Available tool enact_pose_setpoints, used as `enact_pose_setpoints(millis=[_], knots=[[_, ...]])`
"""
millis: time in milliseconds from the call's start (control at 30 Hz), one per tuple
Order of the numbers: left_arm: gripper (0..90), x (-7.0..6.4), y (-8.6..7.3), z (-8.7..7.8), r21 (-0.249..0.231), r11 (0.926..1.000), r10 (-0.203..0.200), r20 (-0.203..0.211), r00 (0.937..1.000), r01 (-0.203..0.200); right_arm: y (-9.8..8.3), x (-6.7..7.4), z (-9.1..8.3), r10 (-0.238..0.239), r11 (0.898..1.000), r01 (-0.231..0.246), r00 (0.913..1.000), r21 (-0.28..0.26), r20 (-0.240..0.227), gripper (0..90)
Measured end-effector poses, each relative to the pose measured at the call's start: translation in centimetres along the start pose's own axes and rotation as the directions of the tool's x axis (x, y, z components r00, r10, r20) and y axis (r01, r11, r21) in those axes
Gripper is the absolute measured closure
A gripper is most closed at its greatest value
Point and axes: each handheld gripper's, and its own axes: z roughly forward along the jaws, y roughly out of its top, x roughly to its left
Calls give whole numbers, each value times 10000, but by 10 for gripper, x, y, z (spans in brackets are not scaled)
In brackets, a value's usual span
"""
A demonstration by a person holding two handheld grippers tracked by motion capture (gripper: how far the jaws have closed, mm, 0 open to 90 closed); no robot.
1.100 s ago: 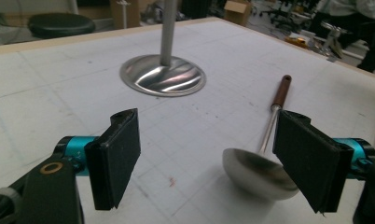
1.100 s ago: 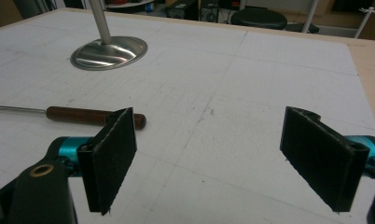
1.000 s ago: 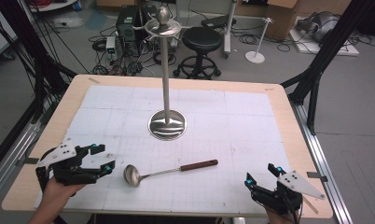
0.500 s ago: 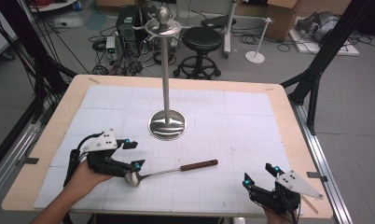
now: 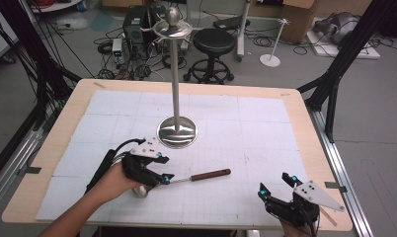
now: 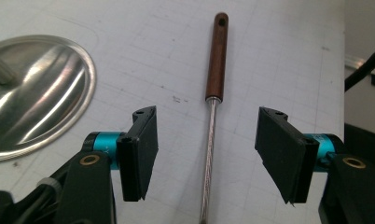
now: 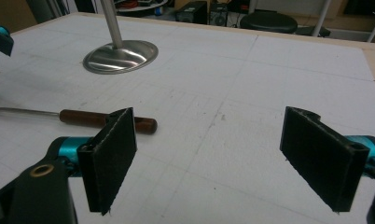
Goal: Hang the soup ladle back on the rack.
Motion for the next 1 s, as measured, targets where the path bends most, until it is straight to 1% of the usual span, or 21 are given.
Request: enact_pose_setpoints(millis=[33,67,100,133,167,267,300,400,433,467,533,567,633,667,700,767,900,967,1000], knots=[[395,0,1,4,151,9999,-21,118,9999,19,0,0,0,6,10000,-6,10000,-12,-12,175],[395,-1,2,8,361,9993,-29,170,9999,23,0,0,0,-21,10000,21,10000,-21,-16,175],[395,-1,2,11,435,9991,-31,189,9998,23,0,0,0,-25,10000,25,10000,-8,-17,175],[400,-1,1,14,617,9981,-39,215,9998,26,0,-1,0,-62,10000,62,10000,-24,-2,175],[419,0,1,16,856,9963,82,216,9997,-101,0,-1,0,-39,10000,40,10000,-37,7,175],[458,1,0,21,1348,9906,228,177,9996,-250,0,-2,-1,7,10000,-7,10000,-59,21,175],[464,1,-1,22,1410,9898,161,156,9997,-182,0,-2,-1,33,10000,-33,10000,-49,26,175],[496,2,-1,24,1699,9853,130,208,9997,-164,0,-2,-1,97,10000,-97,10000,-3,9,175],[506,2,-1,25,1794,9835,177,250,9995,-219,0,-2,0,34,10000,-34,10000,-25,9,175],[517,2,-1,26,1874,9821,137,228,9996,-177,0,-2,0,29,10000,-29,10000,-10,14,175],[521,2,-2,29,2109,9774,128,219,9997,-172,0,-2,0,42,10000,-42,10000,-8,8,175],[529,3,-3,30,2160,9762,162,219,9996,-205,0,-2,0,21,10000,-21,10000,-25,1,175],[542,4,-3,31,2321,9725,105,343,9994,-182,0,-2,0,54,10000,-54,10000,4,2,175],[544,4,-3,33,2340,9721,90,351,9993,-170,0,-2,0,71,10000,-71,10000,10,22,176],[546,4,-3,34,2450,9695,39,337,9994,-120,0,-2,0,85,10000,-85,10000,12,32,176],[552,4,-4,37,2664,9635,171,380,9991,-266,0,-3,0,76,10000,-76,10000,-27,47,176],[573,2,-4,40,2794,9595,296,284,9992,-364,0,-3,0,130,9999,-130,9999,3,64,176],[591,2,-3,41,2922,9553,393,260,9989,-452,0,-3,0,148,9999,-148,9998,-4,89,176],[598,1,-3,42,2931,9546,467,282,9985,-530,0,-3,0,159,9999,-159,9998,-12,89,176]])
